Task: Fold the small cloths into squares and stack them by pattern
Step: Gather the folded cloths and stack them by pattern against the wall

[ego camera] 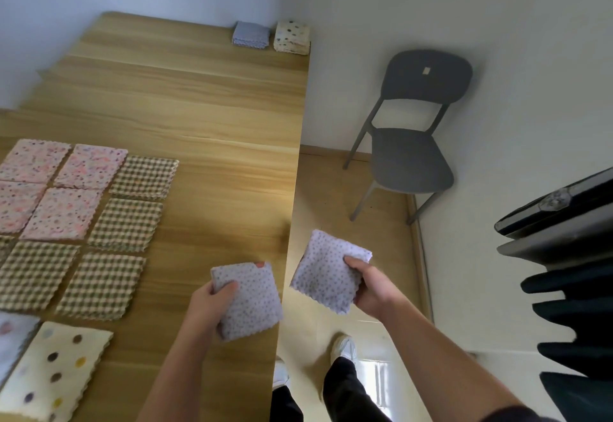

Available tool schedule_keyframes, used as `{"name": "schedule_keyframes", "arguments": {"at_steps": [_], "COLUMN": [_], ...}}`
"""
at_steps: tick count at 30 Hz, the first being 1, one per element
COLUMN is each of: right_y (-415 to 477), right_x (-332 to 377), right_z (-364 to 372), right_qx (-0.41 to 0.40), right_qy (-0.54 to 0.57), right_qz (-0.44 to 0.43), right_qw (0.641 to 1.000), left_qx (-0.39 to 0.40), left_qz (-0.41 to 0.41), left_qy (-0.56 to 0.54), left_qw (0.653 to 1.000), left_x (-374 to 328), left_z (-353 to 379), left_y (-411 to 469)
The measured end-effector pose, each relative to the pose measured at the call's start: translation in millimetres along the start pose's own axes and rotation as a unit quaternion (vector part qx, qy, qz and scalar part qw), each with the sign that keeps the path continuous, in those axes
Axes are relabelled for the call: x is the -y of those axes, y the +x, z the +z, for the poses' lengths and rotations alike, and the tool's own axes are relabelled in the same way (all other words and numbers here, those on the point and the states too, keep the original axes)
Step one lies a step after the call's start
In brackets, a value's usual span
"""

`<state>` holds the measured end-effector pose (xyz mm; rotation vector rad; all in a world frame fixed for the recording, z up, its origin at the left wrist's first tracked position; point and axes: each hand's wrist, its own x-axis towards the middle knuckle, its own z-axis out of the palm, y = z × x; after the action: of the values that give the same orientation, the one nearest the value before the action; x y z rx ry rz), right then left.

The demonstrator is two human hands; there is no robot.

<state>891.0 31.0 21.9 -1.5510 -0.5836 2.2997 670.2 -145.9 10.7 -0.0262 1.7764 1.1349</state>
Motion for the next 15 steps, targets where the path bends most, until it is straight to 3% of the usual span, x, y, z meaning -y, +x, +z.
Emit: {"name": "schedule_keyframes", "arguments": {"at_steps": [15], "right_y": [0], "right_x": [149], "right_z": [-84], "right_qx": [0.040], "right_qy": [0.006], "right_qz": [0.000], "right_qw": [0.999], "left_qx": [0.031], "left_qz": [0.045], "left_qy": [-0.139], "left_qw": [0.989], "left_x": [-57], "left_z": [161], "left_y": [3]}}
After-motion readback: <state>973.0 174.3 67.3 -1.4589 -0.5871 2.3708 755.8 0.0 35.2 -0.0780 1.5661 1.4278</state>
